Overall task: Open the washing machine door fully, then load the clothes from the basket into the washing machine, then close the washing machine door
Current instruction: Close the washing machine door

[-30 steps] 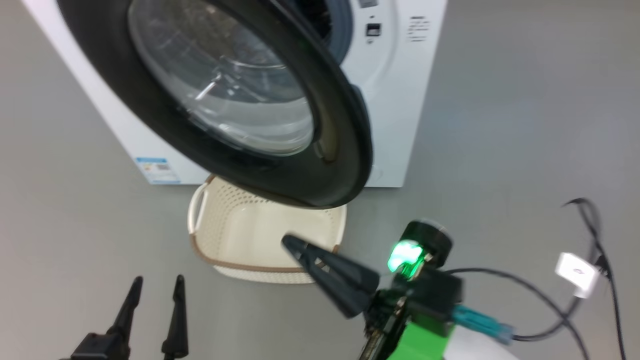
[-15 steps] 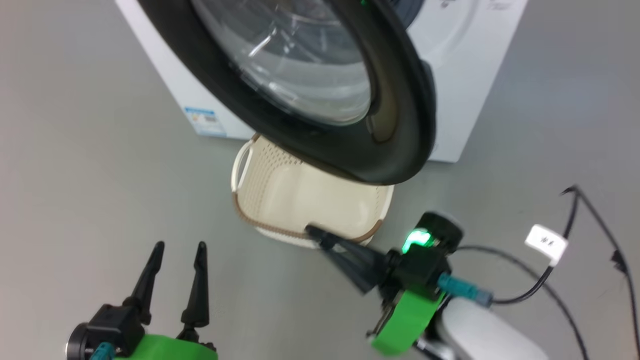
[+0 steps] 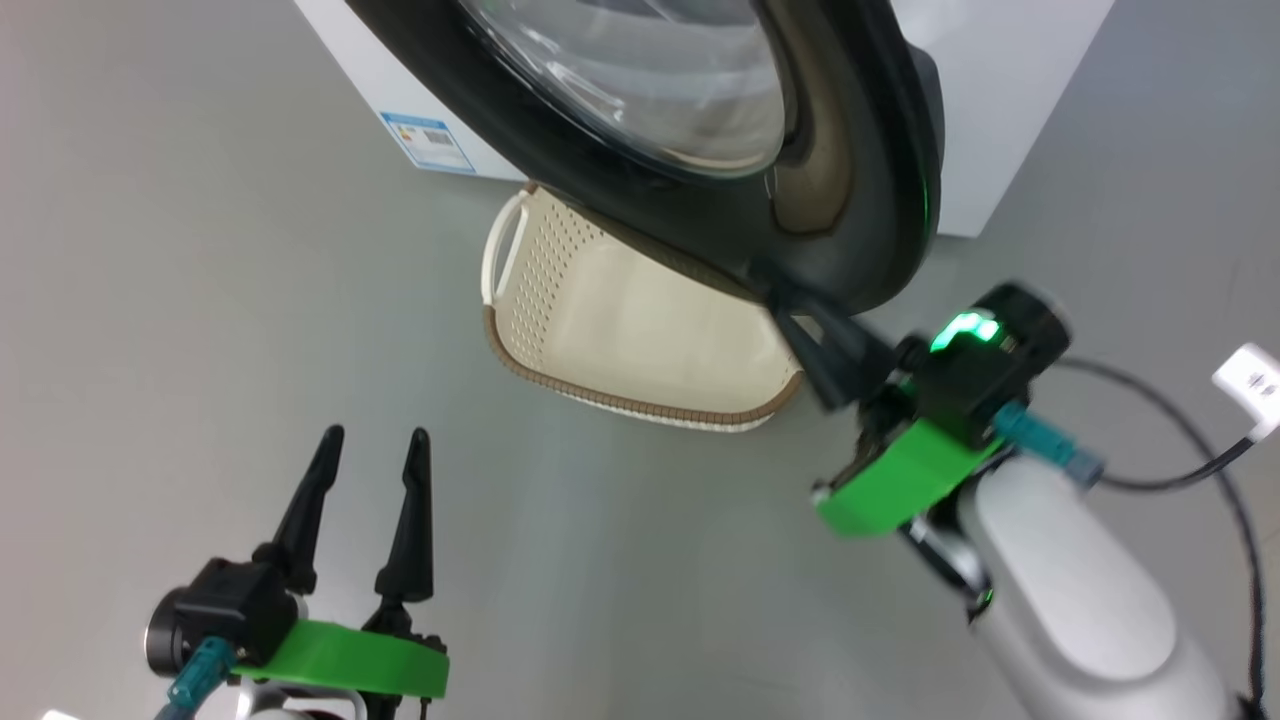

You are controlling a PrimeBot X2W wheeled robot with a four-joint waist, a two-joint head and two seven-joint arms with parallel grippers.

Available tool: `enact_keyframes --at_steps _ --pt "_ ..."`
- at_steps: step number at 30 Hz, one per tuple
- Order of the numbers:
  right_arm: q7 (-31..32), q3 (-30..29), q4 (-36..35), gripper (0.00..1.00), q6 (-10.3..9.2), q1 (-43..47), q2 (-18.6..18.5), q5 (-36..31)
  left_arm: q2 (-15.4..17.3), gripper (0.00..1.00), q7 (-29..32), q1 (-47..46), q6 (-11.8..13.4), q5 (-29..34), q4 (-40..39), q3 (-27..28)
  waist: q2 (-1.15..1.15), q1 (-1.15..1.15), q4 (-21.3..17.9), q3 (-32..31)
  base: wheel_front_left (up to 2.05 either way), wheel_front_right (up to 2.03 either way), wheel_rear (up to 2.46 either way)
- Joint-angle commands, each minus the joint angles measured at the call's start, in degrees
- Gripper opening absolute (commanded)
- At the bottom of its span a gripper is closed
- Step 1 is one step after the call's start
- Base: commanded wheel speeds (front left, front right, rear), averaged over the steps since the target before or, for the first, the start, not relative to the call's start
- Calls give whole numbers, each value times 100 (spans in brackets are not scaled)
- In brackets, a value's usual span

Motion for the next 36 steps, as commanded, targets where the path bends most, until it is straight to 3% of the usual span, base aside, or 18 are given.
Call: enact_keyframes --at_steps 1,7,14,36 --pt "-46 -22 -111 0 9 -138 131 -86 70 100 -36 -164 -33 6 -125 176 0 0 -36 137 0 0 0" --pt "-59 -462 -86 0 9 -595 124 -301 70 100 -36 -341 -104 -35 -139 185 0 0 -124 474 0 0 0" --pt "-64 -656 -3 0 9 -1229 -43 -505 70 100 -36 -564 -181 -47 -102 188 0 0 -199 824 0 0 0" --pt "-74 -1273 792 0 9 -3058 -101 -755 70 100 -36 -1002 -286 -155 19 -178 0 0 -181 1547 0 0 0"
